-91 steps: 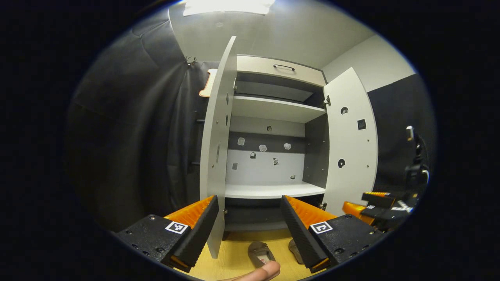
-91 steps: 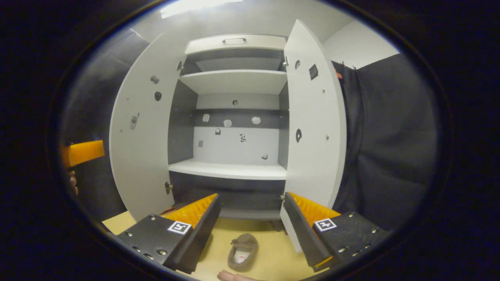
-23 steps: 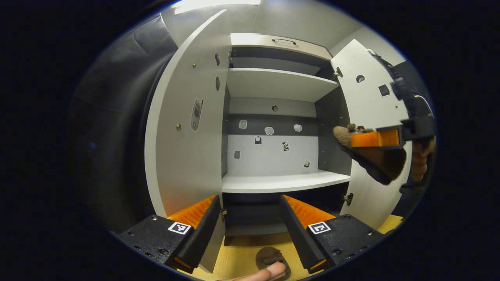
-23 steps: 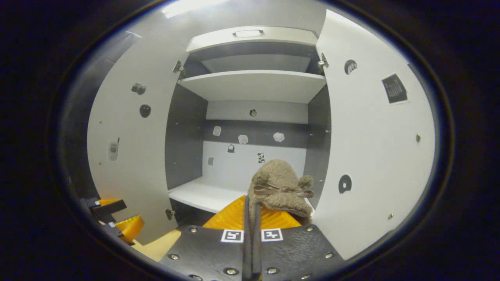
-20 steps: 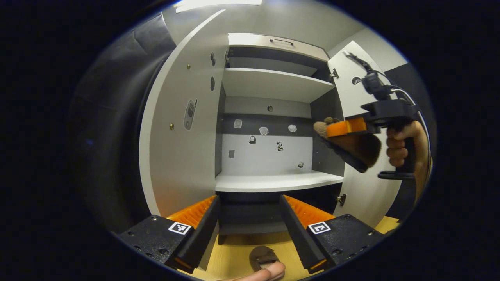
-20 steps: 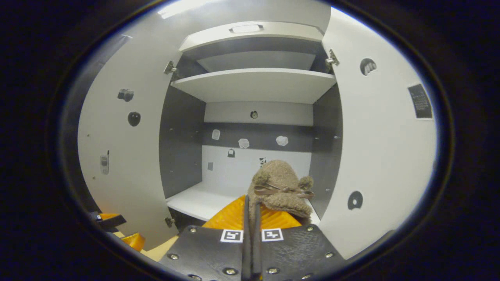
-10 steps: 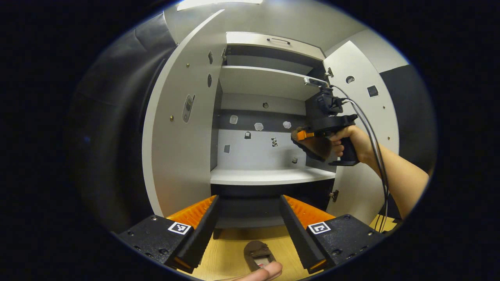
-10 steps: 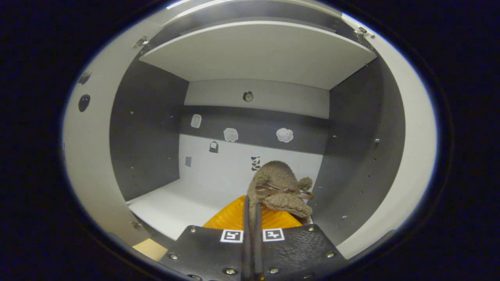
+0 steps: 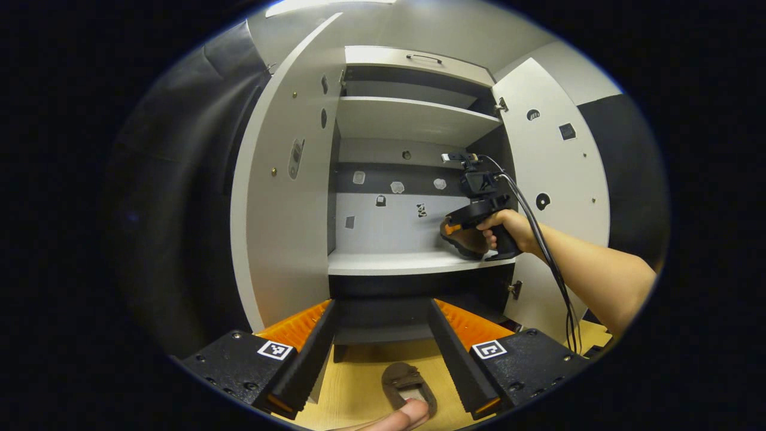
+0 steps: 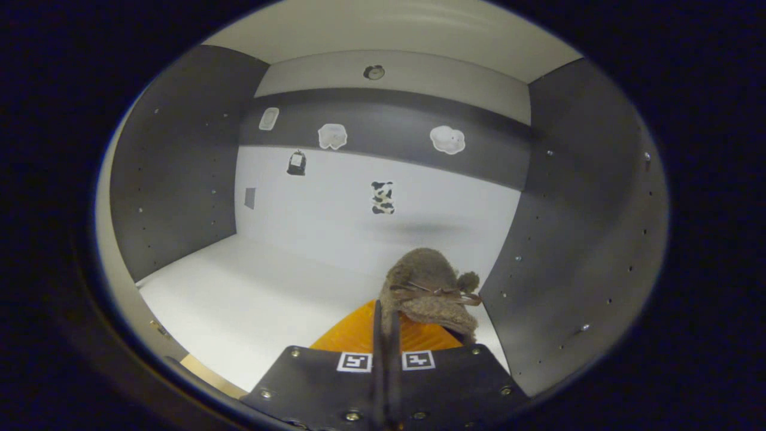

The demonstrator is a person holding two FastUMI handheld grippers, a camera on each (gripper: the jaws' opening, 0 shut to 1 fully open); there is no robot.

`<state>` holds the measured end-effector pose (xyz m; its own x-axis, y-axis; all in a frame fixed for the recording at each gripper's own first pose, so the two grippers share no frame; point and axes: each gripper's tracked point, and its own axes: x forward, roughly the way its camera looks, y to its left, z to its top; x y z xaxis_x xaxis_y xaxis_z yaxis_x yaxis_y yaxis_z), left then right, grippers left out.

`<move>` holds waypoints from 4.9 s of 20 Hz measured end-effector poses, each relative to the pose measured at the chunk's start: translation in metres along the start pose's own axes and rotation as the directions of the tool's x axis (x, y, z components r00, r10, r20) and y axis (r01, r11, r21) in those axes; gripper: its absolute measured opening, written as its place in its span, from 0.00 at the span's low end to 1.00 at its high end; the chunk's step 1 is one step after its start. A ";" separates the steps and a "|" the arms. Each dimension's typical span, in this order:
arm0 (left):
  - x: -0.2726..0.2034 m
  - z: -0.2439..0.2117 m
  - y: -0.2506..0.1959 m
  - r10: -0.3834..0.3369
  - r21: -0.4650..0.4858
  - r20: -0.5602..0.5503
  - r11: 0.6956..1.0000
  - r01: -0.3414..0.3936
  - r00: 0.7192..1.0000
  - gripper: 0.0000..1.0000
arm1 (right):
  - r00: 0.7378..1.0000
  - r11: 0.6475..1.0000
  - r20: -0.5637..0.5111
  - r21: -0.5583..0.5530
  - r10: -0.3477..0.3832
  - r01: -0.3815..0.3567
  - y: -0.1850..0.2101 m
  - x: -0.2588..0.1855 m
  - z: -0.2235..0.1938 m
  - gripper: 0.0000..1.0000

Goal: Grab one shoe with the right hand and put it into the shoe cabinet, grab the other shoe with the left hand and put it into the shoe cabinet; then close the right door with the right hand and the left door with the left hand.

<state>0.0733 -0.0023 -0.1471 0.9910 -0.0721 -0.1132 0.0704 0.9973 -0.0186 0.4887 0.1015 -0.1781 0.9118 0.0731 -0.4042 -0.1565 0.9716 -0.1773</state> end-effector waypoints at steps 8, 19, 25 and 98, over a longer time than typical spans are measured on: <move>-0.018 -0.008 -0.009 -0.045 -0.030 -0.034 0.999 0.044 0.998 0.93 | 0.998 0.993 -0.055 0.120 0.027 -0.021 0.004 0.001 -0.004 0.16; -0.045 -0.024 -0.012 -0.030 -0.067 -0.064 0.997 0.026 0.998 0.92 | 0.996 0.988 0.067 0.142 0.054 -0.063 0.012 -0.117 0.022 0.99; -0.050 -0.059 -0.033 -0.082 -0.088 -0.144 0.994 0.070 0.986 0.94 | 0.974 0.989 0.225 0.140 0.010 -0.042 0.018 -0.261 0.014 0.98; 0.154 0.119 -0.029 0.074 -0.082 0.073 0.994 -0.068 0.995 0.00 | 0.898 0.944 0.437 0.315 -0.051 -0.100 -0.043 -0.499 -0.140 0.98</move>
<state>0.2380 -0.0409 -0.0457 0.9991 0.0026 -0.0418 -0.0065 0.9957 -0.0928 -0.0127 -0.0083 -0.0940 0.9927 0.1146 0.0380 -0.1192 0.9805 0.1563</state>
